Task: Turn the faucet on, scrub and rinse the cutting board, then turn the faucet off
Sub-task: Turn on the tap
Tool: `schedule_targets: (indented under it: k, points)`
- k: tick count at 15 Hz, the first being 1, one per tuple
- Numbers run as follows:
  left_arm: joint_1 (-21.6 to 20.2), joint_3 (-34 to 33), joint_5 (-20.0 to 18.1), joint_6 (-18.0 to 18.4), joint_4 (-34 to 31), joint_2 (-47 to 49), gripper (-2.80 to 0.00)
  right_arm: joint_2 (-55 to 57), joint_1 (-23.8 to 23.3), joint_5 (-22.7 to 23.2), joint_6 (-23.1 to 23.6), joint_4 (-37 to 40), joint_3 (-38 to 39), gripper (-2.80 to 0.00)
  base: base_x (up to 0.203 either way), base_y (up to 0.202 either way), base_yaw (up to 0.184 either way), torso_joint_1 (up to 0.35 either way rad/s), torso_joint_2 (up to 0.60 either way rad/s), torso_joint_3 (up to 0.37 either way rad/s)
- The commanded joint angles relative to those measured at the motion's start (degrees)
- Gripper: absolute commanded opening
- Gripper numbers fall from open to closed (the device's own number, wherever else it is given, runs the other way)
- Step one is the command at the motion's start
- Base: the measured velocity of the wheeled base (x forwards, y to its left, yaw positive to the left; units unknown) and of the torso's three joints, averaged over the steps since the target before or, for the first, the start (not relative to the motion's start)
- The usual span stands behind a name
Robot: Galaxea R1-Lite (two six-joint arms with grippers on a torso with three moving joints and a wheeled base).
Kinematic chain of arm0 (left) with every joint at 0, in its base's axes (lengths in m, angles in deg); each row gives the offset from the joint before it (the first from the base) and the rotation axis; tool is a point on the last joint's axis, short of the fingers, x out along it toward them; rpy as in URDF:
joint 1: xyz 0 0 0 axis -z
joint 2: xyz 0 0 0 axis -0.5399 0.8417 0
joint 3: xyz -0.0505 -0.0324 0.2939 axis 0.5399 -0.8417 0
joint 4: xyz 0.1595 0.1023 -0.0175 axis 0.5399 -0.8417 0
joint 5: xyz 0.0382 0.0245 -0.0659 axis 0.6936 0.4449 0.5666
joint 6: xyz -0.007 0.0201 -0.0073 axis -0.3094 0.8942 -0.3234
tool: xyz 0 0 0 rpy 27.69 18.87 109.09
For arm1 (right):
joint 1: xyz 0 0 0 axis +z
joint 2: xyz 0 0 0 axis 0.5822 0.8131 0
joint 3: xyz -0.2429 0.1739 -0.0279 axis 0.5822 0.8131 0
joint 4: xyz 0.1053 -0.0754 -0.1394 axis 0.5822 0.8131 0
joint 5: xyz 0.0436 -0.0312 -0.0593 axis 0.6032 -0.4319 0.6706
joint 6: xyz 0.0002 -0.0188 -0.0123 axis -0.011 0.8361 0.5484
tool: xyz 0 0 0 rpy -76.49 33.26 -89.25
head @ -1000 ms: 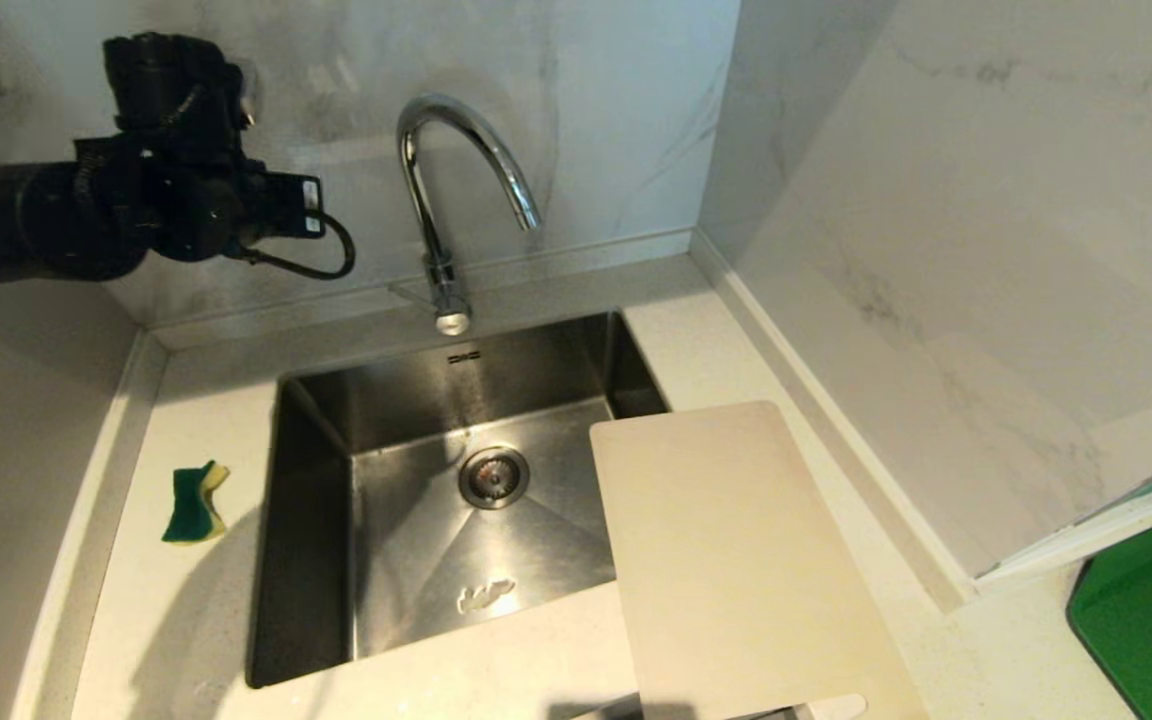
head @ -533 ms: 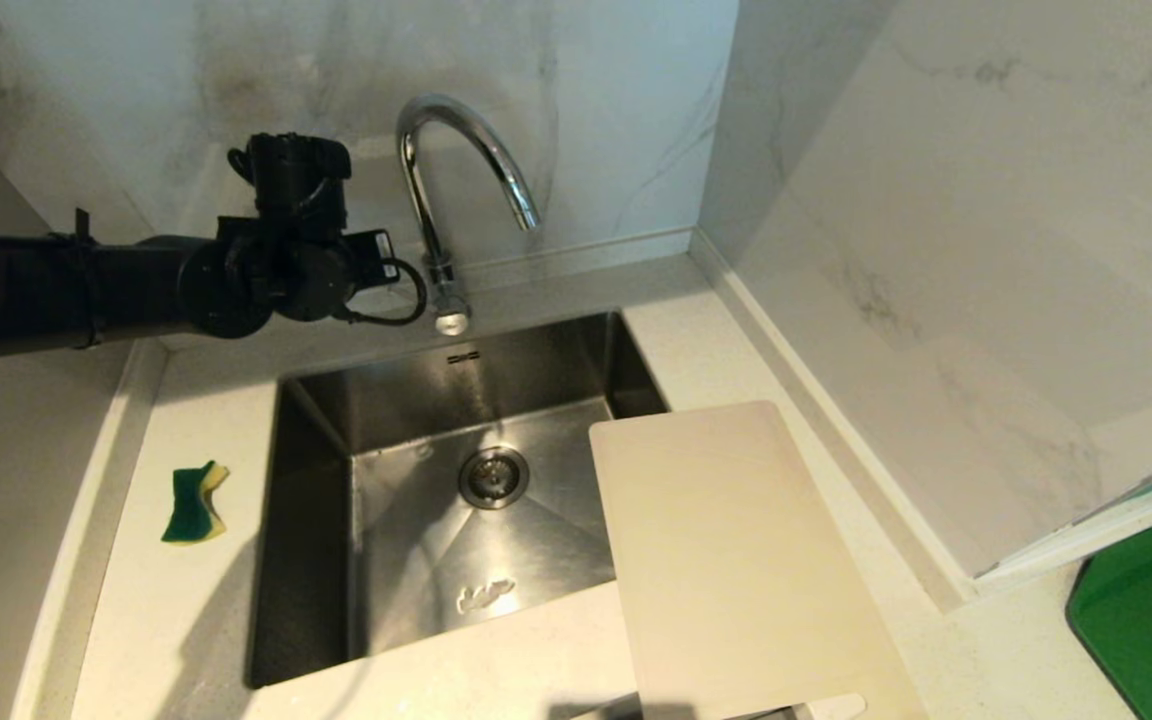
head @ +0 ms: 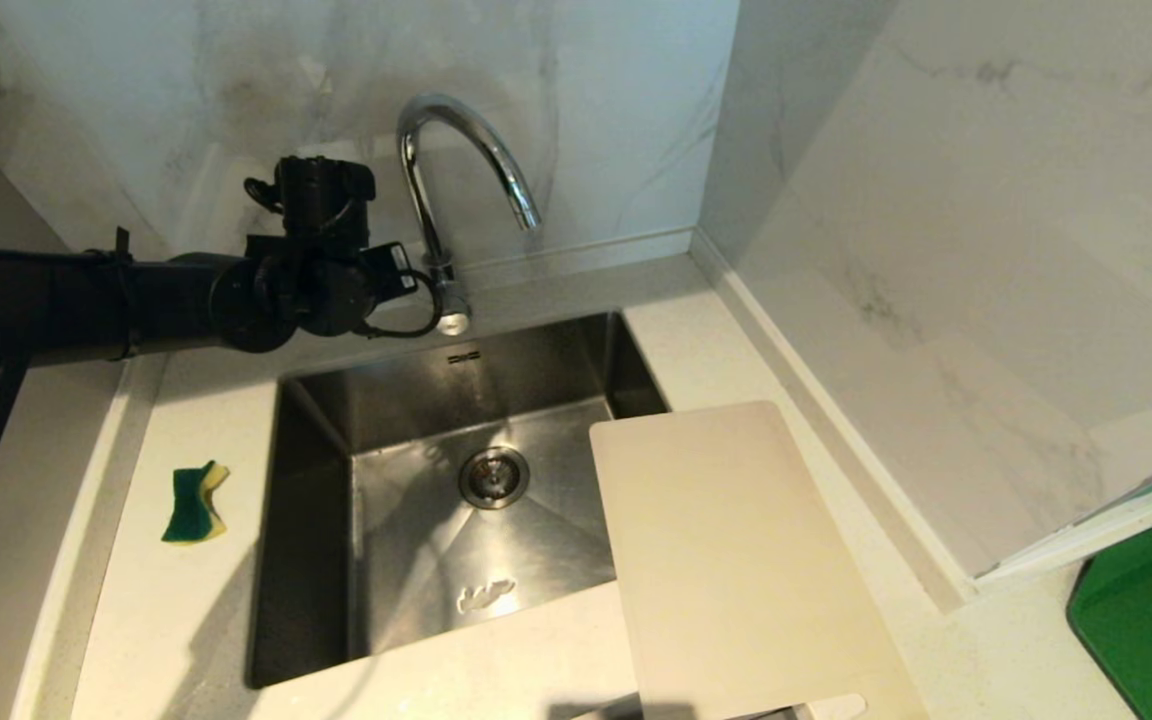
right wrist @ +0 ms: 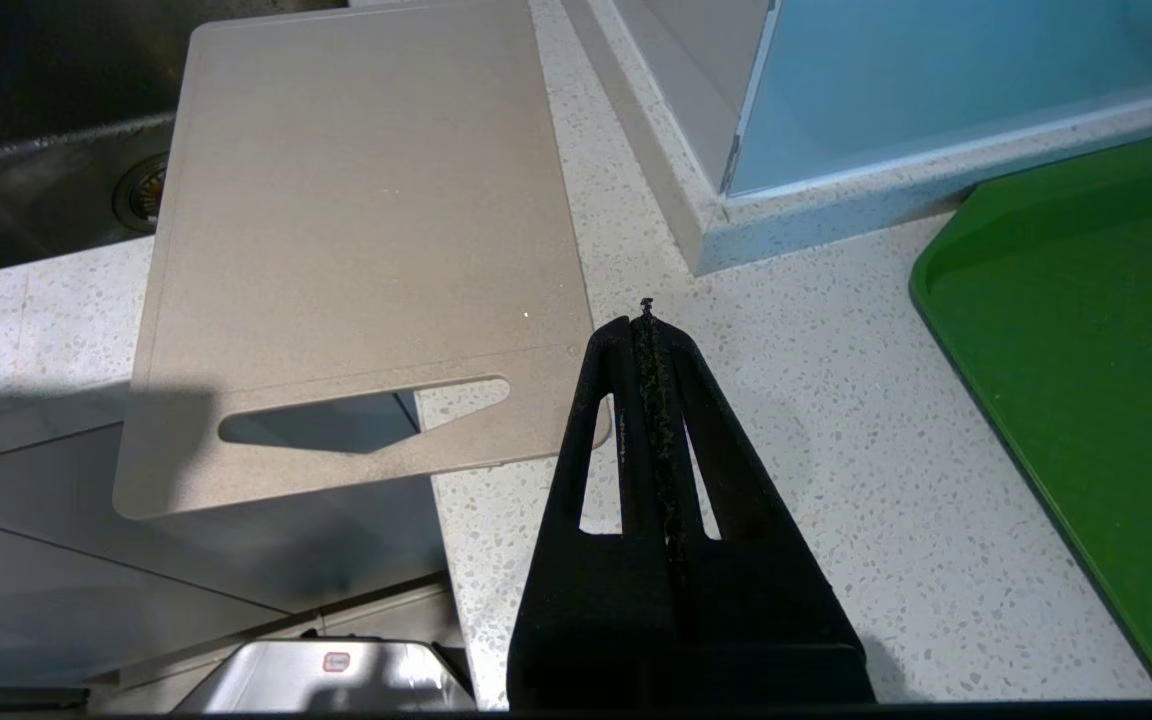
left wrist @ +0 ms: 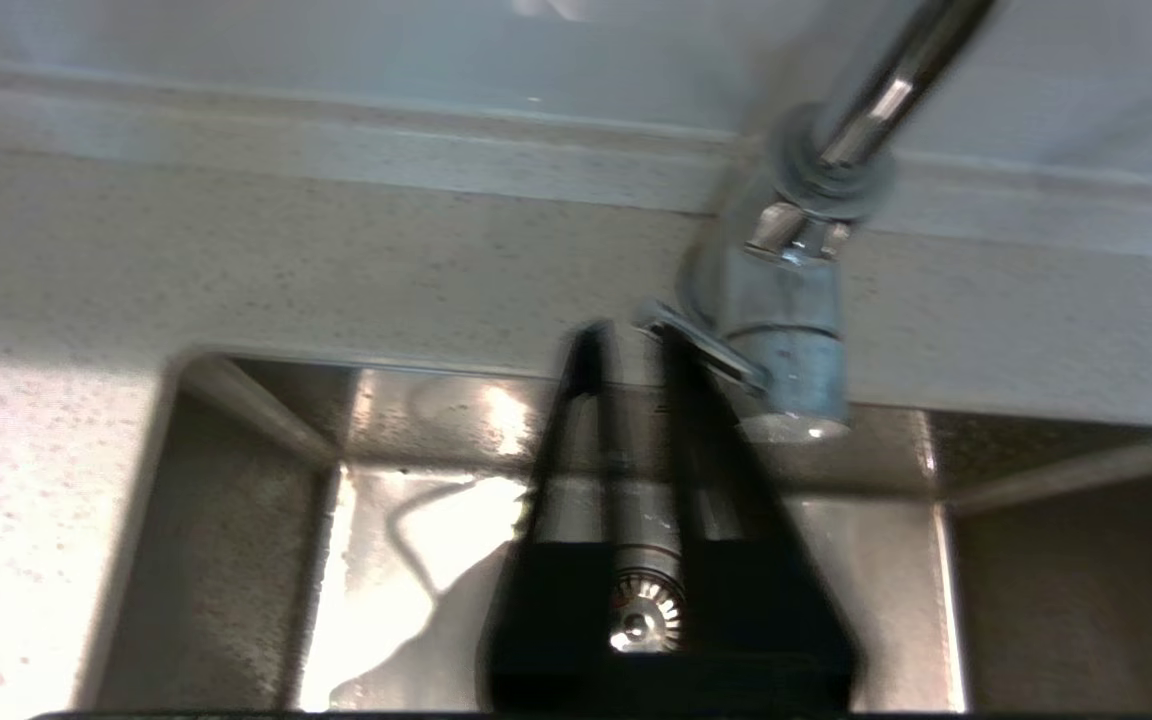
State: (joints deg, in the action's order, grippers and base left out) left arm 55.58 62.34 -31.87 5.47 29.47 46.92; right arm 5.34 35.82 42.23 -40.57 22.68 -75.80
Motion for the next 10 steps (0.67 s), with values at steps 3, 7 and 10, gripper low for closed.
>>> schedule_targets:
  k: [3, 7, 10]
  points:
    - [0.63, -0.01, 0.20, -4.02, 0.49, -0.50, 0.00, 0.09, 0.04, 0.01, -0.02, -0.01, 0.08, -2.80, 0.000, 0.000, 0.000, 0.000, 0.00, 0.000]
    - [1.72, -0.02, 0.63, -11.71, 1.85, -0.53, 0.00, 0.09, 0.04, 0.01, -0.02, -0.01, 0.09, -2.80, 0.000, 0.000, 0.000, 0.000, 0.00, 0.000]
    - [3.48, -0.01, 5.15, -15.17, 2.68, 0.62, 0.00, 0.09, 0.04, 0.01, -0.02, -0.01, 0.09, -2.80, 0.000, 0.000, 0.000, 0.000, 0.00, 0.000]
